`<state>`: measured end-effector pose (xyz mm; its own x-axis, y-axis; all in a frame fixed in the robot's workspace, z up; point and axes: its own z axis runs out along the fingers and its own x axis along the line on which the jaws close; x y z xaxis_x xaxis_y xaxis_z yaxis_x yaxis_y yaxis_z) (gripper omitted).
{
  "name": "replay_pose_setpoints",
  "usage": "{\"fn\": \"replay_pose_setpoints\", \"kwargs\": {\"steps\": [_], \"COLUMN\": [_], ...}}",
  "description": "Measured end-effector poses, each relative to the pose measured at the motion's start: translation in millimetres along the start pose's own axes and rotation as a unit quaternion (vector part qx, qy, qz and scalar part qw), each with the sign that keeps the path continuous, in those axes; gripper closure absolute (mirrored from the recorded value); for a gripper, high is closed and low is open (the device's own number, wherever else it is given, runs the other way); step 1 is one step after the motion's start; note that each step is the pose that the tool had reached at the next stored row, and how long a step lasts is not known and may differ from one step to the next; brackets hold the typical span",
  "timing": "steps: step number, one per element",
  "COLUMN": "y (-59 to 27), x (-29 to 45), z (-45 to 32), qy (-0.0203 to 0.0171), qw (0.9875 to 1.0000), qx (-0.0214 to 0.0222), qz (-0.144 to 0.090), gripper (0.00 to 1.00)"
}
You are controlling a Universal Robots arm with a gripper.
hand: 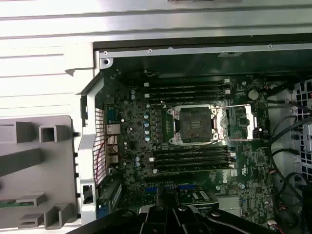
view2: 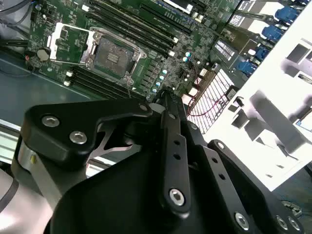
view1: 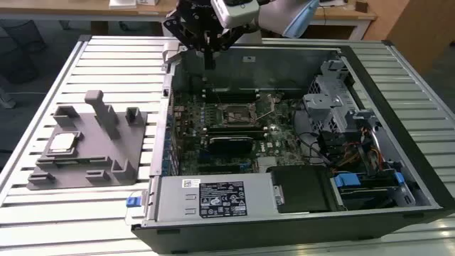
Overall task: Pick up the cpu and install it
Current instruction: 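Reach for the cpu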
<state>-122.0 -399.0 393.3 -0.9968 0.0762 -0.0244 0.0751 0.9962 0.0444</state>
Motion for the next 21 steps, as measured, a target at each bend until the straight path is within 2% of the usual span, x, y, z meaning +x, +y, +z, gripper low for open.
{"fn": "replay_pose_setpoints", "kwargs": {"steps": [9, 21], "y": [-0.1, -0.6], "x": [1.6, 7.9], "z": [-0.1, -0.2], "qy": [0.0000, 0.0000], "qw": [1.0000, 1.0000], "qx": [0.0000, 0.0000], "qz": [0.000, 0.000], "gripper": [0.89, 0.89]}}
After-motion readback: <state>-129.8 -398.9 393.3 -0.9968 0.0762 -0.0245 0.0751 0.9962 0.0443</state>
